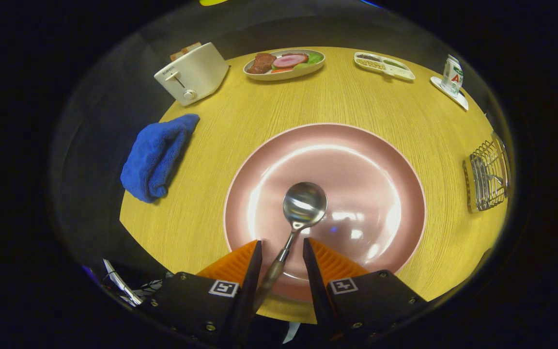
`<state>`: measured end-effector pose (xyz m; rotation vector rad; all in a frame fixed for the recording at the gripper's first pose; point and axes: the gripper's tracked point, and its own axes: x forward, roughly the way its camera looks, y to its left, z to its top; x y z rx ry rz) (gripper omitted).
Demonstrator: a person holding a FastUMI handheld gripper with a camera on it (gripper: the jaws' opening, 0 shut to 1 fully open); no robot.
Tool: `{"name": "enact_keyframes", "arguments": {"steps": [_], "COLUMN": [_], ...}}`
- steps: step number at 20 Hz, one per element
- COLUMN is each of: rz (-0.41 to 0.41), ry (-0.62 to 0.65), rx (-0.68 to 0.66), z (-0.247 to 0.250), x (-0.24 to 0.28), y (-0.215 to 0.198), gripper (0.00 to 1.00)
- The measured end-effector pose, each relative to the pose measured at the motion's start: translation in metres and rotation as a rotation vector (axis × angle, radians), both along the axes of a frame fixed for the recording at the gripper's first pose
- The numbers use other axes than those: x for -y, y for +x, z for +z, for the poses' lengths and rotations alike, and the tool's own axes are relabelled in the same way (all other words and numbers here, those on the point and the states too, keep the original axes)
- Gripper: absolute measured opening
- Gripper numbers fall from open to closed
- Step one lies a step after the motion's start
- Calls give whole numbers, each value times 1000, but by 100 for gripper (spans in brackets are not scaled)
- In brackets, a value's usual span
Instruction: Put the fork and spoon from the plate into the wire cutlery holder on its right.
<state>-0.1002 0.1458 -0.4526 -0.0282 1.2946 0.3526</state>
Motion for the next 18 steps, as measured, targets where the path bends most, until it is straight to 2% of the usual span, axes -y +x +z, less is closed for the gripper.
{"name": "enact_keyframes", "arguments": {"steps": [1, 2, 4, 5, 11, 18], "rz": [-17, -28, -24, -22, -71, -170], "ry": [-30, -15, -13, -1, 68, 140], "rx": [-10, -9, -16, -32, -36, -30], "z": [-12, -1, -6, -9, 0, 15], "x": [2, 3, 4, 4, 7, 12], "y": [-1, -4, 0, -1, 1, 12], "gripper": [53, 20, 20, 6, 6, 5]}}
